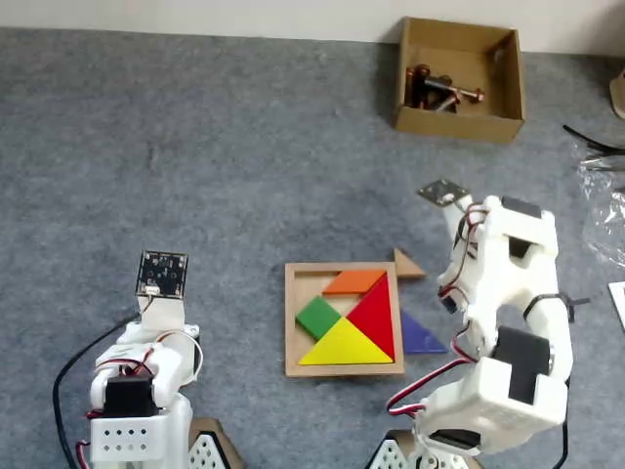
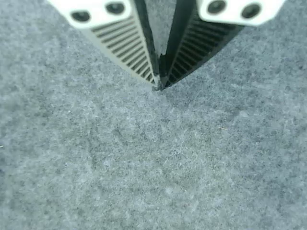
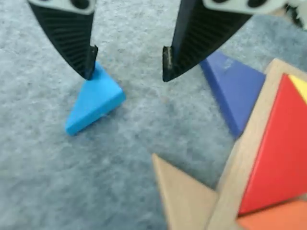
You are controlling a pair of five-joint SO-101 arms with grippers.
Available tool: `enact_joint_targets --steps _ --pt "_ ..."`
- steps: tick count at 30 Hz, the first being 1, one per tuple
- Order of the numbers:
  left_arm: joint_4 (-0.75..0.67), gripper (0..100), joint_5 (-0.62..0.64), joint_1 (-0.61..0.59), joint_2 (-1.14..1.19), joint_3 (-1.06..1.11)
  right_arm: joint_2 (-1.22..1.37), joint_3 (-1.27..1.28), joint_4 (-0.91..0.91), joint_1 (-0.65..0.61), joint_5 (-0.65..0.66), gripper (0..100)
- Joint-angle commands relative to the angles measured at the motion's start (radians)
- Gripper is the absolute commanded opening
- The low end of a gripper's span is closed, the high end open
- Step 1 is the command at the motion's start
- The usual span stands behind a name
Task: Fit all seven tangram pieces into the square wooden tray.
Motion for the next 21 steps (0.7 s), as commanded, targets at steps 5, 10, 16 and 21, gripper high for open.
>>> enact_joint_targets --steps 5,10,16,21 --pt "0.005 1 0.005 -0.01 0.002 0.021 -0.045 0.031 -0.079 -0.012 0.009 21.4" --pt "0.005 1 0.005 -0.01 0.002 0.021 -0.045 0.033 -0.079 -0.01 0.003 21.4" --pt "0.005 1 0.005 -0.01 0.002 0.021 -0.044 0.035 -0.079 -0.008 0.002 21.4" --pt "0.005 1 0.005 -0.01 0.002 0.021 -0.045 0.033 -0.074 -0.008 0.002 21.0"
